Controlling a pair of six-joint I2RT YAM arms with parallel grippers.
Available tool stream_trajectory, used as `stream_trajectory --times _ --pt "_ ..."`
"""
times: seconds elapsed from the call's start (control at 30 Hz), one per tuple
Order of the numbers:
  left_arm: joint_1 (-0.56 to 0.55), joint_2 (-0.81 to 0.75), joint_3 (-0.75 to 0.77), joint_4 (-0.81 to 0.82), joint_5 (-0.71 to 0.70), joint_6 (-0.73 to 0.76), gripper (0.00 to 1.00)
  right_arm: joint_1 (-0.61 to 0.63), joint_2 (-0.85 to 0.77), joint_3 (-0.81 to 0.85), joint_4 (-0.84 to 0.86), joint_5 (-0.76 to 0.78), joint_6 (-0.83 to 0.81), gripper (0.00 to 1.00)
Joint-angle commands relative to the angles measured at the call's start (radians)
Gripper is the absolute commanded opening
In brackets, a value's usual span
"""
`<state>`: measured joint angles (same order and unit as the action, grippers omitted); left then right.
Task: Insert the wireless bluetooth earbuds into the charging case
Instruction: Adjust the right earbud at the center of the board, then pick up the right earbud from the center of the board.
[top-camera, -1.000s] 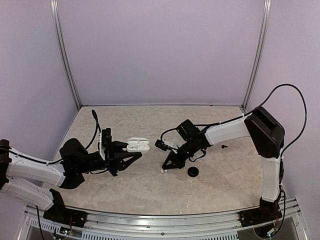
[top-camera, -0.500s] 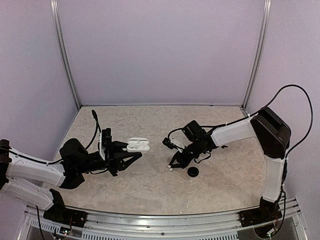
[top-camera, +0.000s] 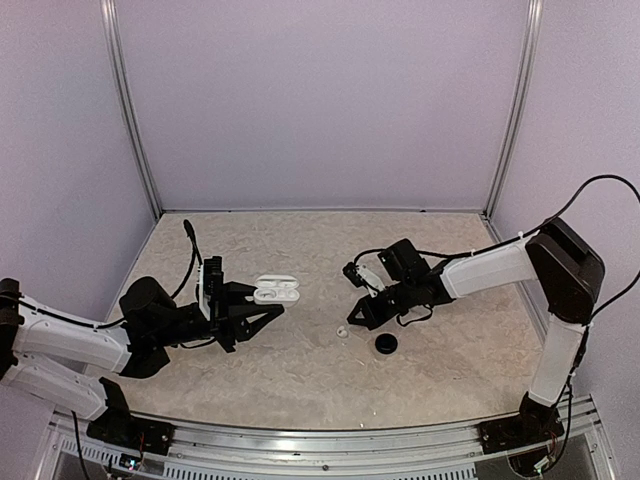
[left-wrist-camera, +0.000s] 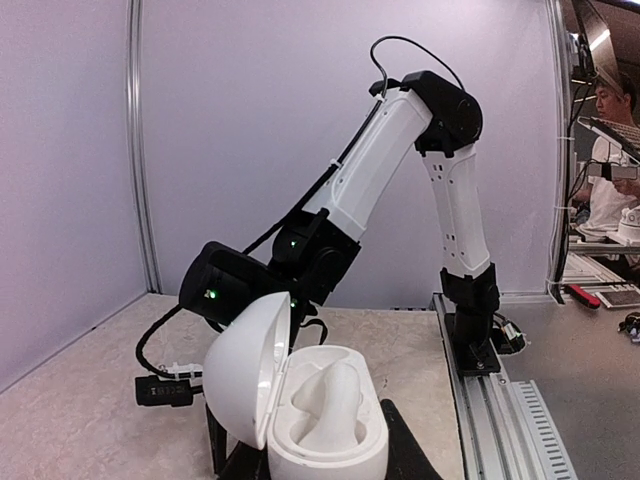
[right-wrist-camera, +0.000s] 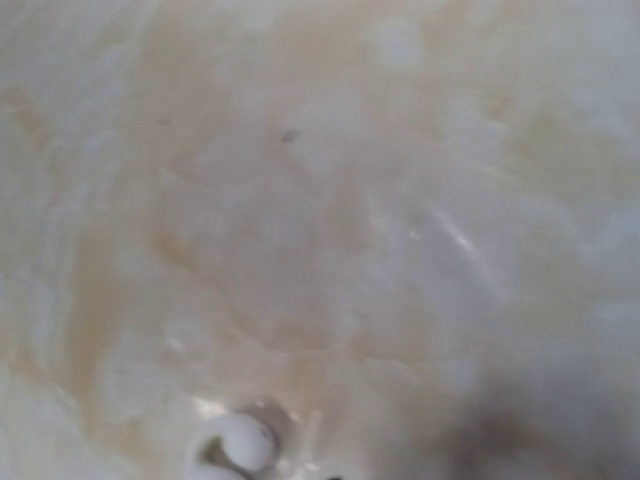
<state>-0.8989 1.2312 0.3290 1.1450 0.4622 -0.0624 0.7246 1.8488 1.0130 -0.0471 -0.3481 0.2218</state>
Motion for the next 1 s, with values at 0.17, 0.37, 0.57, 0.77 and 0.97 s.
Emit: stream_trajectory --times 0.17,0.37,0.57,0.77,0.97 --pt "0.005 0.002 -0.008 0.053 -0.001 -0.001 0.01 0.103 -0.045 0.171 -0.212 0.157 -0.136 0.18" --pt "0.006 -0.005 -0.013 0.058 -0.005 -0.004 0.01 0.175 0.018 0.221 -0.28 0.207 -0.109 0.2" --pt "0.006 -0.006 -0.015 0.055 -0.003 -0.003 0.01 0.196 0.064 0.243 -0.314 0.204 -0.083 0.24" --pt "0.006 -0.003 -0.013 0.059 -0.003 -0.003 0.01 0.196 0.085 0.241 -0.308 0.204 -0.061 0.23" --pt "0.006 -0.003 -0.015 0.058 -0.001 -0.003 0.01 0.193 0.1 0.24 -0.303 0.21 -0.049 0.24"
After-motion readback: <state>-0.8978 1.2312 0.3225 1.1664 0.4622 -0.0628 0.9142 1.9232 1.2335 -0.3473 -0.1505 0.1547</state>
